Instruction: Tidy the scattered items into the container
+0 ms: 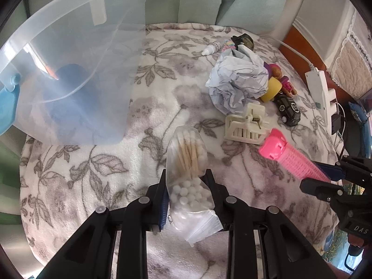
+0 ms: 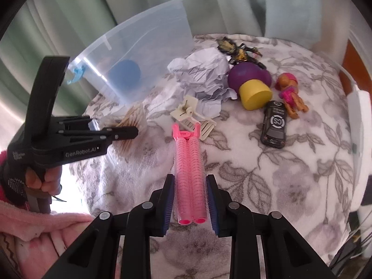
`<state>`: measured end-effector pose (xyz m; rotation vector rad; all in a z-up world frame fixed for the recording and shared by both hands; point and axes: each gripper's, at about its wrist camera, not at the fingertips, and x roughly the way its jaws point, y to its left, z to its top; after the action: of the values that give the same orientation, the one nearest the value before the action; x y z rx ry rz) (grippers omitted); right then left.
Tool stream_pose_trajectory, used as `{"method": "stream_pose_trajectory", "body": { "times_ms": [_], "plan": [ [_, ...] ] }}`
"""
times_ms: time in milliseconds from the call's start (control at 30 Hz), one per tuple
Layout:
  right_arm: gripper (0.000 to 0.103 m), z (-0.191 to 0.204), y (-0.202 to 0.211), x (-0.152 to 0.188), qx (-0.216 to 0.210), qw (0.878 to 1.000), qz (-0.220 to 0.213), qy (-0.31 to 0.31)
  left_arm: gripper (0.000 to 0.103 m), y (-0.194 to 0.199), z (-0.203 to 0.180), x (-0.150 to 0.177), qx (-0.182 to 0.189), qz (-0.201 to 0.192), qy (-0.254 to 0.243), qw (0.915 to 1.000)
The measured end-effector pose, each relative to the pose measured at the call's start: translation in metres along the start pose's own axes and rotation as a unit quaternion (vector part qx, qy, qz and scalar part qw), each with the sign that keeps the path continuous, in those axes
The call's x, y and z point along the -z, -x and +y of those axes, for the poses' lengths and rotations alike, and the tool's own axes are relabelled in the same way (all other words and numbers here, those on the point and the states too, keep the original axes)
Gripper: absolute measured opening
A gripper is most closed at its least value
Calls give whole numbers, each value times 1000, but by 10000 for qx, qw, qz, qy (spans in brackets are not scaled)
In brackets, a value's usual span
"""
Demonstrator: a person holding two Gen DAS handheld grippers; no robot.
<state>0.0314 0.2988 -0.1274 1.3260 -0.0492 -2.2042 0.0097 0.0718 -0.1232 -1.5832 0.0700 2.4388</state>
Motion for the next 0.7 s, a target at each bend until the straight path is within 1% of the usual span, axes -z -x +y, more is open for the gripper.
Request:
{"method": "stream_pose_trajectory", "body": {
  "times_ms": [100,200,300,367,433,533,633,700],
  "plan": [
    [29,-14,19,1,132,9966,-383,-717,28,6,-8,-3,260,-44,-93,9996],
    [29,-21,37,-14,356,9905,-763,-1089,28,17,-17,-10,474,-222,-279,9982],
    [29,-22,59,-35,487,9791,-1372,-1421,28,31,-26,-19,566,-395,-385,9969],
    [29,-20,72,-50,510,9700,-1746,-1616,28,43,-32,-25,654,-618,-406,9951],
    [29,-12,79,-67,551,9657,-1948,-1627,28,54,-34,-33,733,-824,-415,9930],
    [29,5,87,-94,558,9642,-2148,-1452,28,73,-33,-48,838,-1141,-371,9892],
    [29,19,96,-117,500,9589,-2406,-1421,28,93,-21,-65,855,-1461,-252,9852],
    [29,28,97,-135,435,9569,-2475,-1453,28,104,-11,-76,884,-1641,-94,9824]
  ]
}}
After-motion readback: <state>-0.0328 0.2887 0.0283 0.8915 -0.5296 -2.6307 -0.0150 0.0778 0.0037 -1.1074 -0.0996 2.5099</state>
